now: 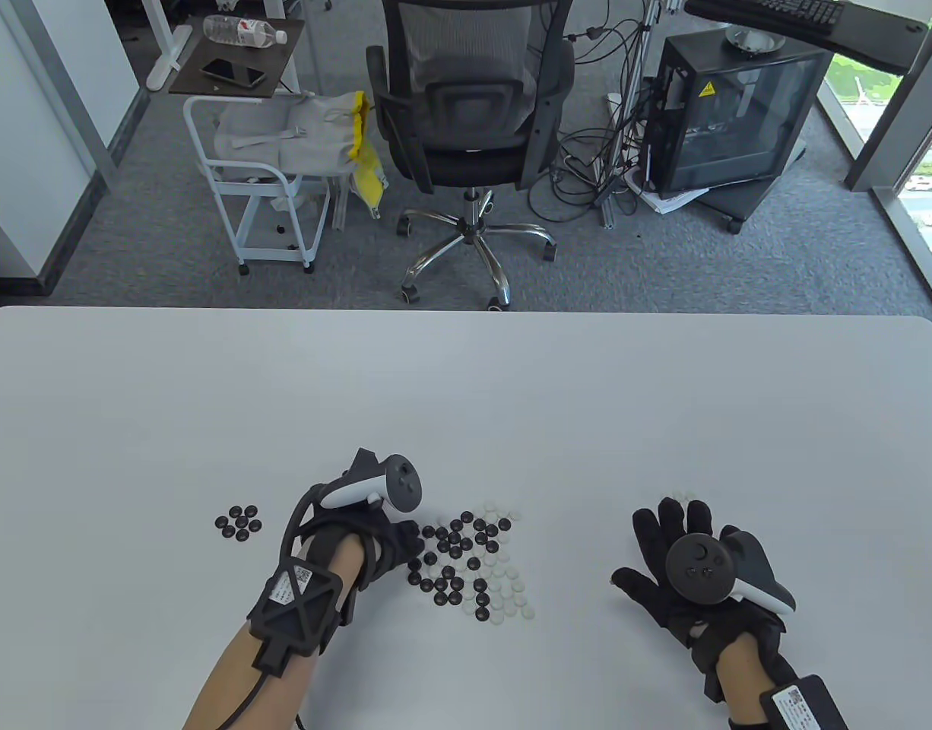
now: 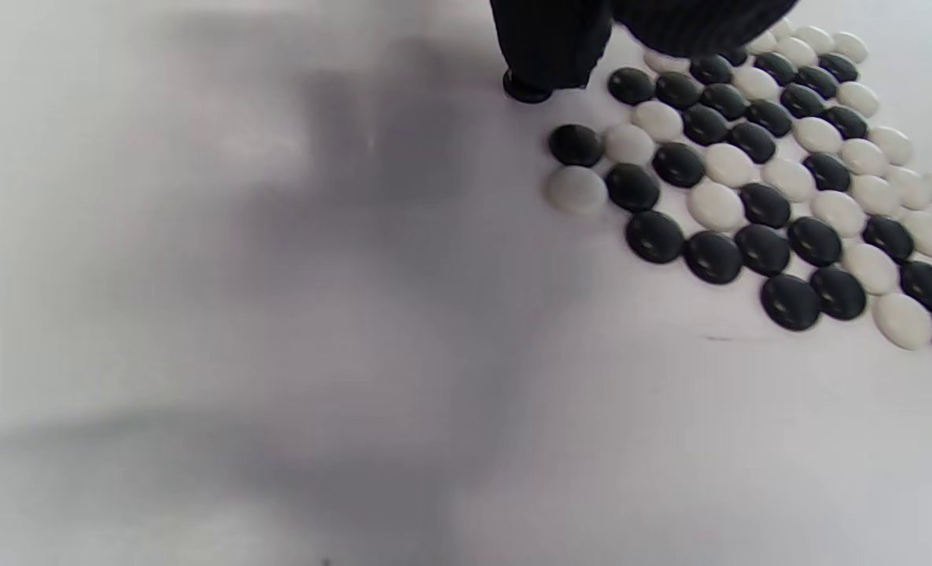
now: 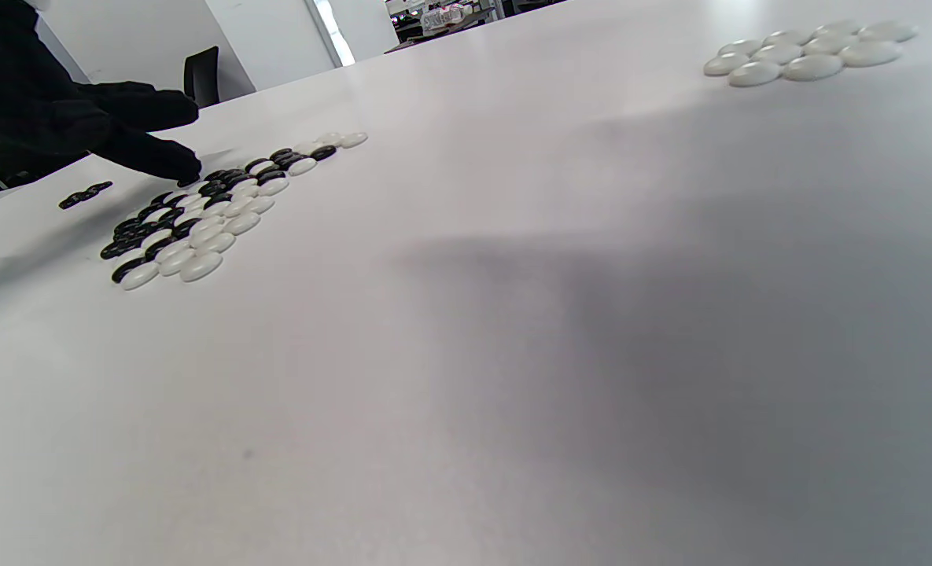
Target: Go stone sorting task
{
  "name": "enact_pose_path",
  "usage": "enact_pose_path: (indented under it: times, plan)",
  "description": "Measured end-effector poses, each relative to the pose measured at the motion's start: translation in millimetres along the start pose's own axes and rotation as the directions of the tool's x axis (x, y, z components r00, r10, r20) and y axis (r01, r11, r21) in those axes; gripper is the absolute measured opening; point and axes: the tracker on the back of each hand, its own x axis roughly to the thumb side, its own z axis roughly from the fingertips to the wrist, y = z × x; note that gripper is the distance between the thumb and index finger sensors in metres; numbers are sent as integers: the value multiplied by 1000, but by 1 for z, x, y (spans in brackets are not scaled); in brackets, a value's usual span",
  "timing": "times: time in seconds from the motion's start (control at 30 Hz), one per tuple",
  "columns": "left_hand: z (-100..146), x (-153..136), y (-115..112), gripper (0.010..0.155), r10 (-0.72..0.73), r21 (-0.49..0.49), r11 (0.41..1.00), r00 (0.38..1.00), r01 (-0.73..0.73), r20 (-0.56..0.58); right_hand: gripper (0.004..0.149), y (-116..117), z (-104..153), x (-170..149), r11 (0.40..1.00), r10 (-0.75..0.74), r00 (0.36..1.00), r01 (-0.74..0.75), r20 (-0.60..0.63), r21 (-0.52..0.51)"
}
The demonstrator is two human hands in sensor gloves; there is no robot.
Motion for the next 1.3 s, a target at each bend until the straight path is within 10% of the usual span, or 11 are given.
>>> enact_pose_path:
  times: [0.3,0.67,1.03,1.3]
  plan:
    - [5,-91,12,69,230,30,973,940,-230,-254,87,1,0,0,1000,0,1000,0,-4,4]
    - [18,-138,1,69,345,60,937,881,-345,-322,87,0,0,-1,1000,5,1000,-5,0,-6]
    - [25,-140,7,70,314,78,949,885,-306,-344,87,0,0,0,1000,8,1000,-8,-9,0]
    - [40,-79,23,68,121,79,991,980,-109,-157,87,0,0,0,1000,7,1000,-7,-9,1]
